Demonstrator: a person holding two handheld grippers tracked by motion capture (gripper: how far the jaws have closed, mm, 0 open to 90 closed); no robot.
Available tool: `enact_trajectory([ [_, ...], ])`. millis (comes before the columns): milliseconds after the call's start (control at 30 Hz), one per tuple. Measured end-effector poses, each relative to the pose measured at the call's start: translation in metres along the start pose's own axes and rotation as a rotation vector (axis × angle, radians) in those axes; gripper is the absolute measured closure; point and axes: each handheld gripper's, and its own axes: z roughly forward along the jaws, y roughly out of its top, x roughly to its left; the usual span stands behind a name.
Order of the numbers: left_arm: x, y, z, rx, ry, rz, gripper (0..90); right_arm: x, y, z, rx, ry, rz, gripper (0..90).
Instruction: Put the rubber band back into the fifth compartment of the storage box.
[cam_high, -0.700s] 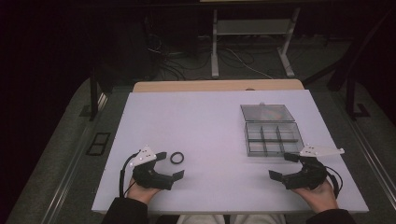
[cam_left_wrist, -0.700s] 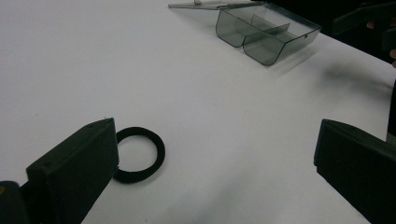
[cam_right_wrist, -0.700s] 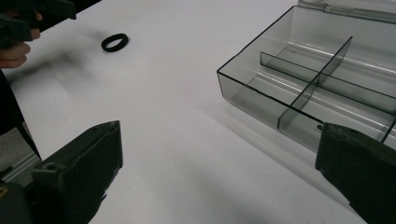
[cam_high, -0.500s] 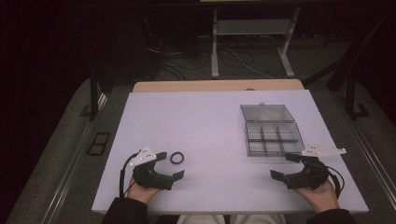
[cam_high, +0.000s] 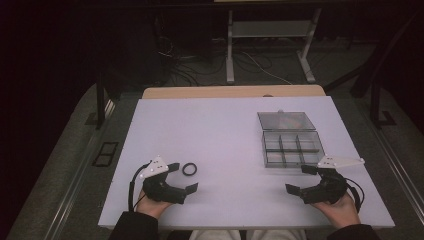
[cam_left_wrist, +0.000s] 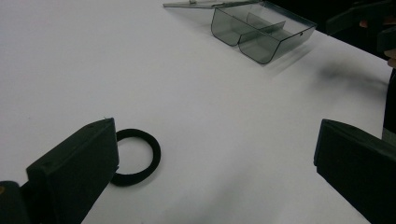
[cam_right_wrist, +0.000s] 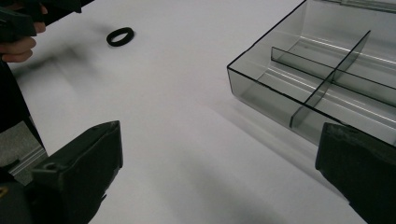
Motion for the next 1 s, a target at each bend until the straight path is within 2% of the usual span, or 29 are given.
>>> enact_trajectory([
  [233, 0.000, 0.001, -0.001, -0.007, -0.012, -0.005, 0.0, 0.001, -0.001, 0.001, 0.015, 0.002, -0.010, 0.5],
  [367, -0.001, 0.004, -0.001, 0.005, -0.012, 0.011, 0.0, -0.001, -0.002, 0.001, 0.018, 0.004, -0.011, 0.4],
  [800, -0.005, 0.016, -0.005, 0.041, -0.022, 0.020, 0.0, -0.002, -0.003, 0.002, 0.030, 0.008, -0.005, 0.5],
  [1000, -0.003, 0.023, -0.007, 0.078, -0.015, 0.022, 0.0, -0.002, -0.004, 0.002, 0.035, 0.010, -0.005, 0.4],
])
